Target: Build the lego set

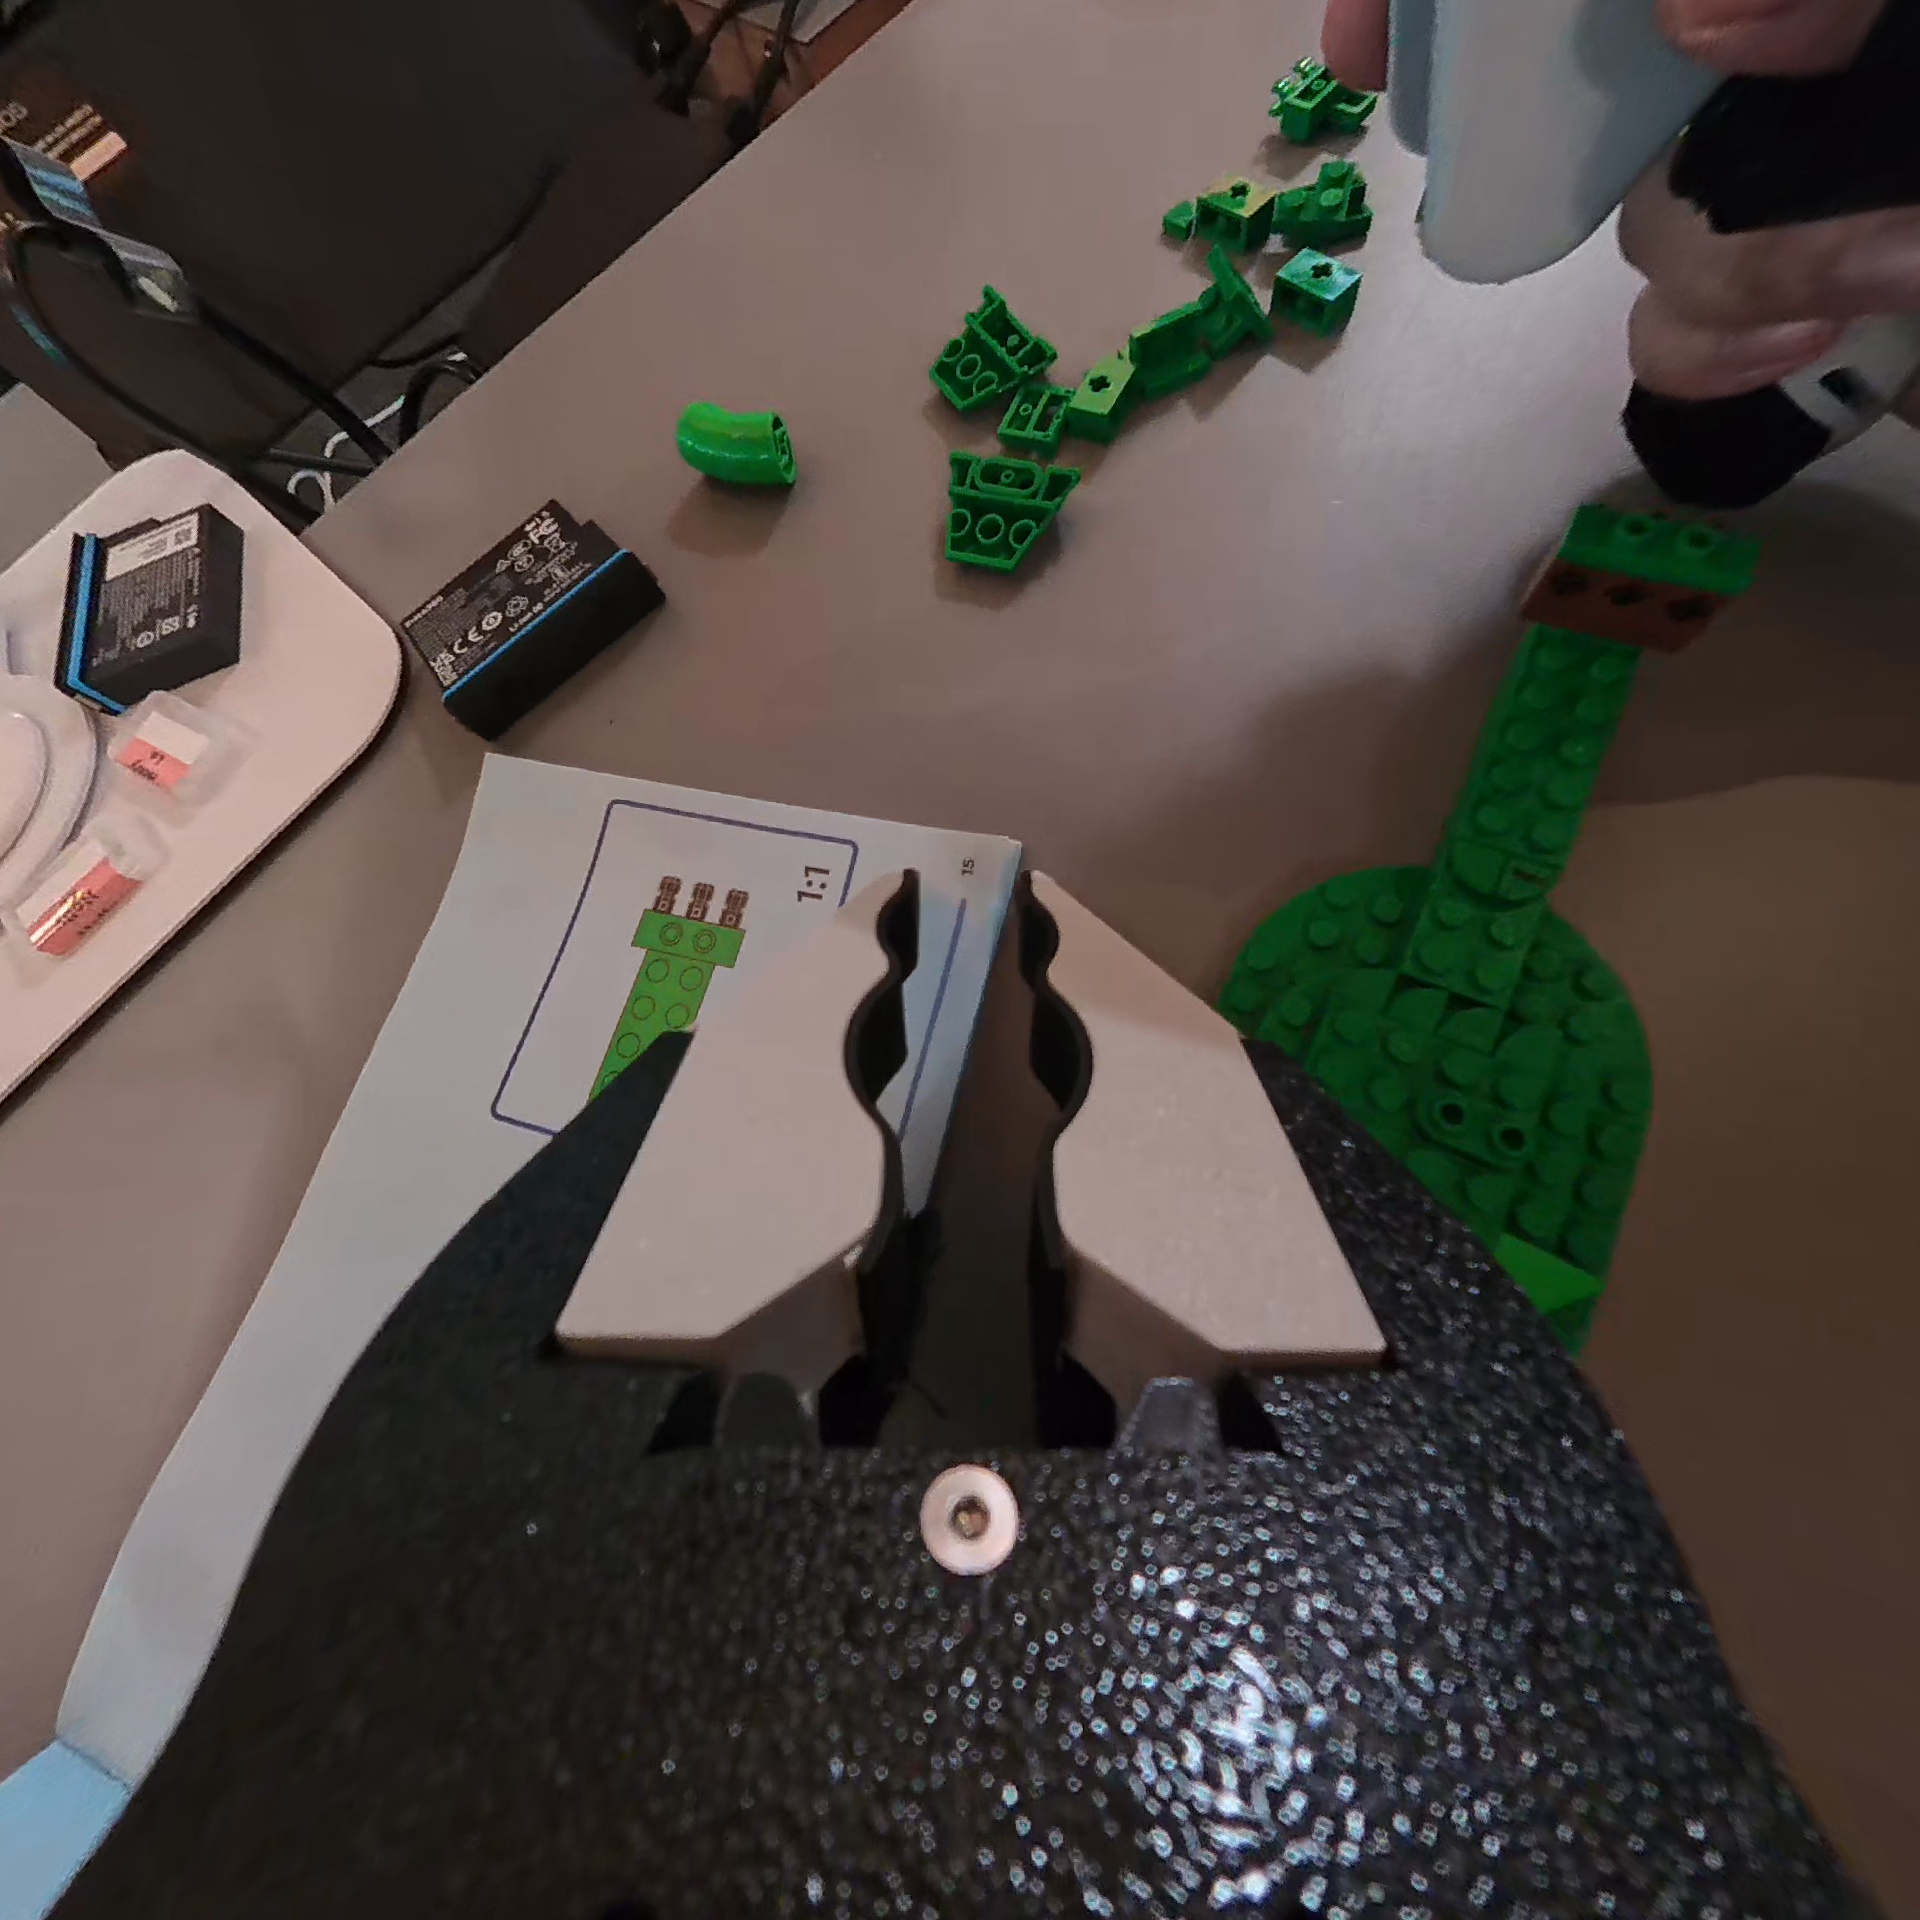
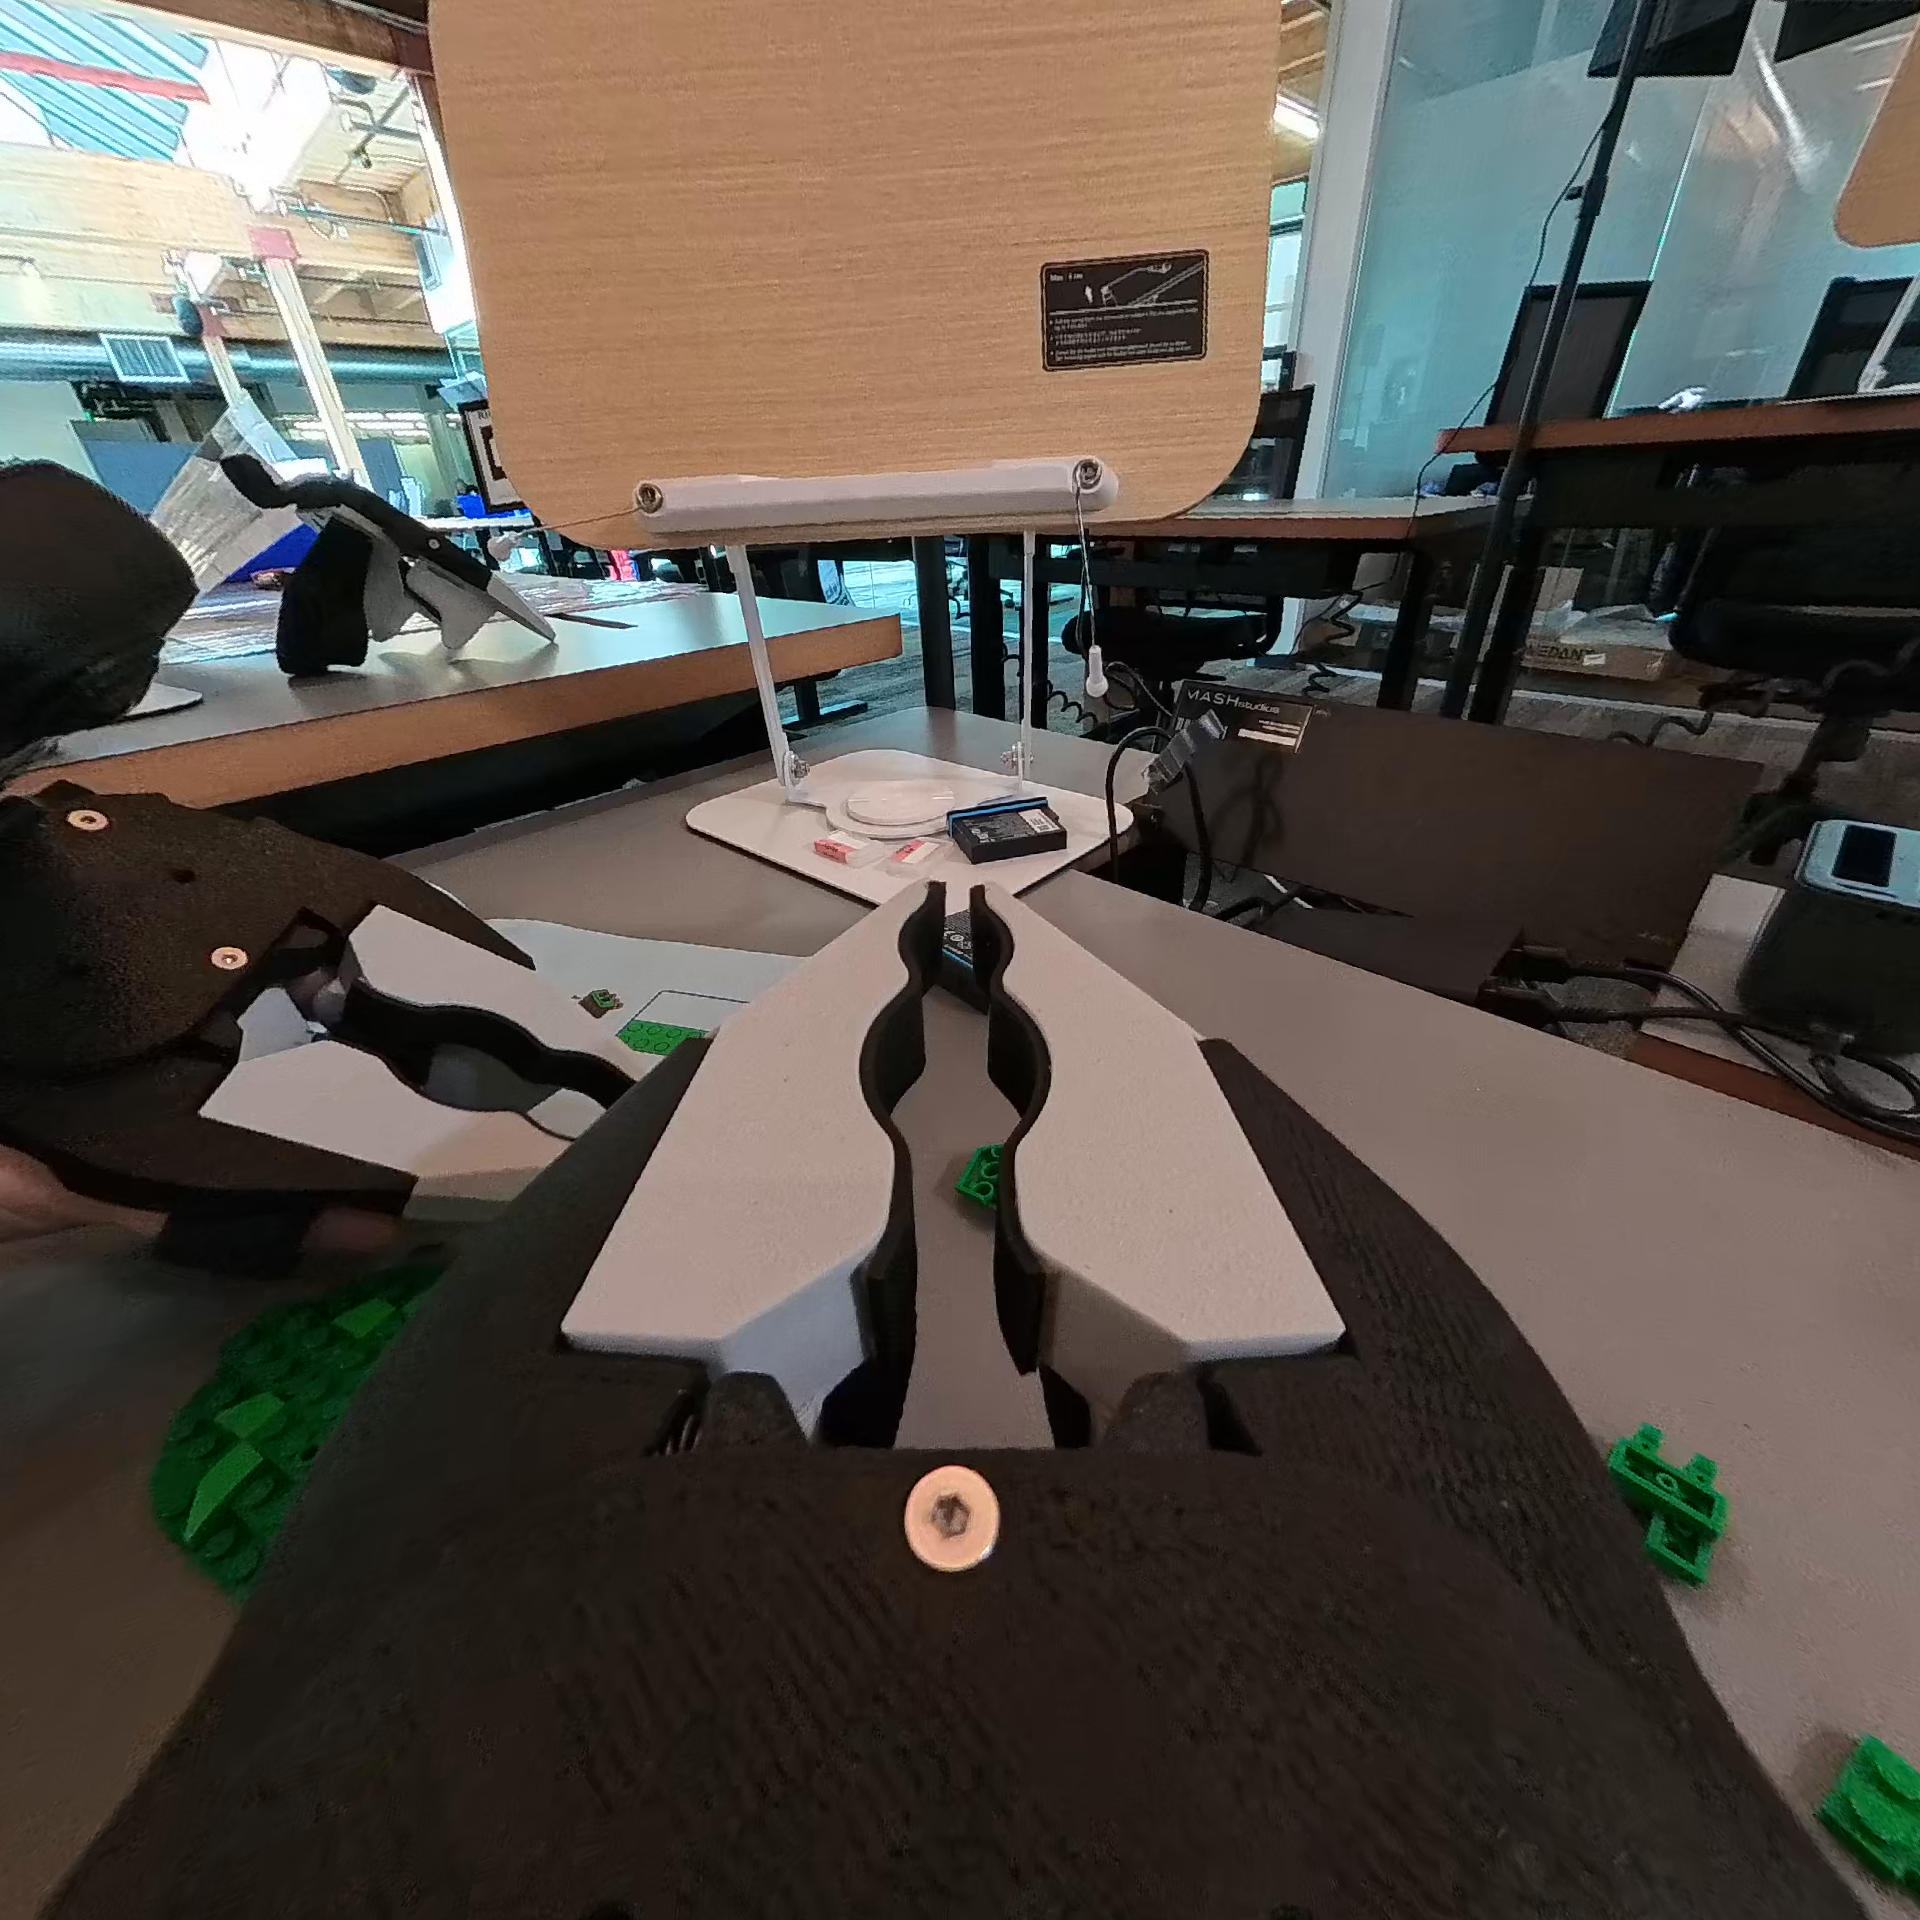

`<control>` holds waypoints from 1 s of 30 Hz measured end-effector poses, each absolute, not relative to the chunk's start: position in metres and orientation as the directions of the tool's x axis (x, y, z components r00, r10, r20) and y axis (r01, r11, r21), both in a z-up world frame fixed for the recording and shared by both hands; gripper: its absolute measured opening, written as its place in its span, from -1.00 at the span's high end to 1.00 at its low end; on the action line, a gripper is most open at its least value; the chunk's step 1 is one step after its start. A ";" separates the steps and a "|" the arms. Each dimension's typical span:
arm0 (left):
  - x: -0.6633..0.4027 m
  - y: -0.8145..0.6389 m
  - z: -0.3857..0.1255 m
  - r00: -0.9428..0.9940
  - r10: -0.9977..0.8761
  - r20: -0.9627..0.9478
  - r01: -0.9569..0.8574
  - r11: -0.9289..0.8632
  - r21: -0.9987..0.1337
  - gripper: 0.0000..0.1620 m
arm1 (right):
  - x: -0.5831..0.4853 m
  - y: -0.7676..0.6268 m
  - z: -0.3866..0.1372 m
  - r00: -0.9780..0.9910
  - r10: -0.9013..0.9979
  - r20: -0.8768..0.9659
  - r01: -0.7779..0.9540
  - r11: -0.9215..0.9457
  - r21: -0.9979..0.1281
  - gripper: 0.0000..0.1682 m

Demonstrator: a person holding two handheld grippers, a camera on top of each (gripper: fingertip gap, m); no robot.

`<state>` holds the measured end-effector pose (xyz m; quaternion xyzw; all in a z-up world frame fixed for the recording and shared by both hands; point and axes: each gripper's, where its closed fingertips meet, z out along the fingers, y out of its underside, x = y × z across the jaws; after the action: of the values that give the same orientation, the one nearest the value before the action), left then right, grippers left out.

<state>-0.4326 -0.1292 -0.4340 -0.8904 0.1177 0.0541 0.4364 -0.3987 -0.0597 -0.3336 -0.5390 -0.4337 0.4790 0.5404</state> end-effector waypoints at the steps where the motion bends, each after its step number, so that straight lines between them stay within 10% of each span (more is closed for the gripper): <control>1: -0.432 -0.129 -0.434 0.968 -0.161 -0.193 -0.251 -0.589 -0.768 0.82 | -0.399 -0.060 -0.334 0.165 0.985 -0.048 -0.050 -0.041 -0.998 0.97; 18: -0.451 -0.131 -0.426 0.991 -0.041 -0.126 -0.126 -0.588 -0.799 1.00 | -0.399 -0.059 -0.334 0.164 0.985 -0.055 -0.047 -0.048 -0.998 0.97; 30: -0.517 -0.202 -0.347 0.923 0.322 0.210 0.288 -0.216 -0.933 1.00 | -0.399 -0.059 -0.335 0.164 0.985 -0.047 -0.042 -0.041 -0.998 0.97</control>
<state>-0.5166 -0.2016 -0.3467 -0.7797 -0.1955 0.0144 0.5947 -0.3992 -0.0594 -0.3354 -0.5411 -0.4361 0.4772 0.5380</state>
